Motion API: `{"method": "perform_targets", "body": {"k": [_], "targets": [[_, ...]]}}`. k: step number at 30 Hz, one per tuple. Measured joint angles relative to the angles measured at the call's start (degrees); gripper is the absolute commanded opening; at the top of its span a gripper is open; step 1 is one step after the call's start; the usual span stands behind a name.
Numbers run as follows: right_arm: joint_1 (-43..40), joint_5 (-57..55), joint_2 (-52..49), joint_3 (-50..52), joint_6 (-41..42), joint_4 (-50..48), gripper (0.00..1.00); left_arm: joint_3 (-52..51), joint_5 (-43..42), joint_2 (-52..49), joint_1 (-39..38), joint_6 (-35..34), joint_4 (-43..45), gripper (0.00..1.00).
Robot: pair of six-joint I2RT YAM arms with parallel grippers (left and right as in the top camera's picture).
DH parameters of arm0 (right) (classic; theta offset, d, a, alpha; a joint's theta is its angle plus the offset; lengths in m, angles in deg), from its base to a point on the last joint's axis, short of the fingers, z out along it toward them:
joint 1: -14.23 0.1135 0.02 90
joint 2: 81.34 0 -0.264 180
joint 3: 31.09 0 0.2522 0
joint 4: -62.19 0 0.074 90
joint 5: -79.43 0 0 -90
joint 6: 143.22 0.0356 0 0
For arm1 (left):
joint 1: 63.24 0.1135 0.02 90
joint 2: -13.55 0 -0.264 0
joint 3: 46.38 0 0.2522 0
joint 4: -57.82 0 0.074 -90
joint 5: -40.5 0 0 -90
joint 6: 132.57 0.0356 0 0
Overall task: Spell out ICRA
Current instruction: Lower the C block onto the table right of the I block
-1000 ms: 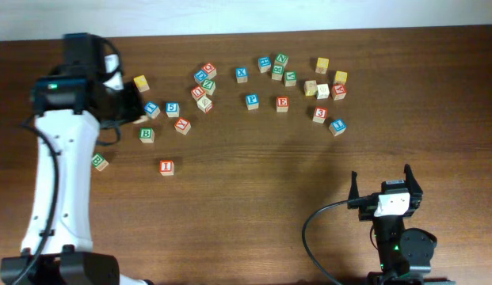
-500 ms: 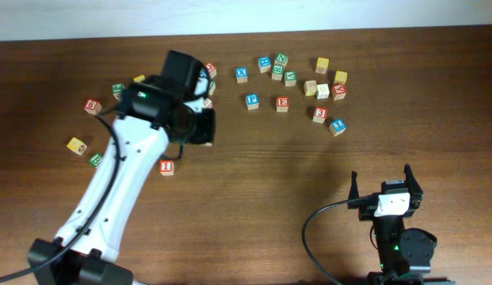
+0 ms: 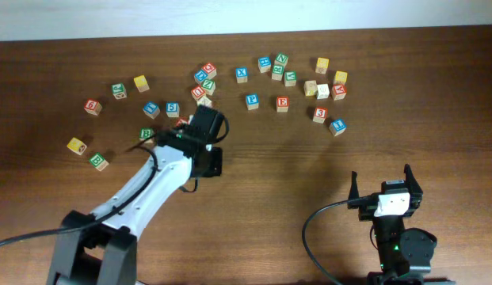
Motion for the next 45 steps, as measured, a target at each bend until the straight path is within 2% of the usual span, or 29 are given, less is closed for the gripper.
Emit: {"method": "perform_targets", "body": {"k": [5, 34, 43, 45], "targets": [[0.00, 0.00, 0.00, 0.00, 0.00, 0.00, 0.98, -6.45, 4.50, -0.07, 0.00, -0.22, 7.06, 0.14], [0.00, 0.00, 0.00, 0.00, 0.00, 0.00, 0.99, -8.66, 5.77, -0.04, 0.00, -0.20, 11.19, 0.08], [0.00, 0.00, 0.00, 0.00, 0.02, 0.00, 0.98, -10.73, 5.84, -0.07, 0.00, -0.20, 13.40, 0.12], [0.00, 0.00, 0.00, 0.00, 0.04, 0.00, 0.98, -10.73, 6.03, -0.07, 0.00, -0.20, 13.73, 0.17]]}}
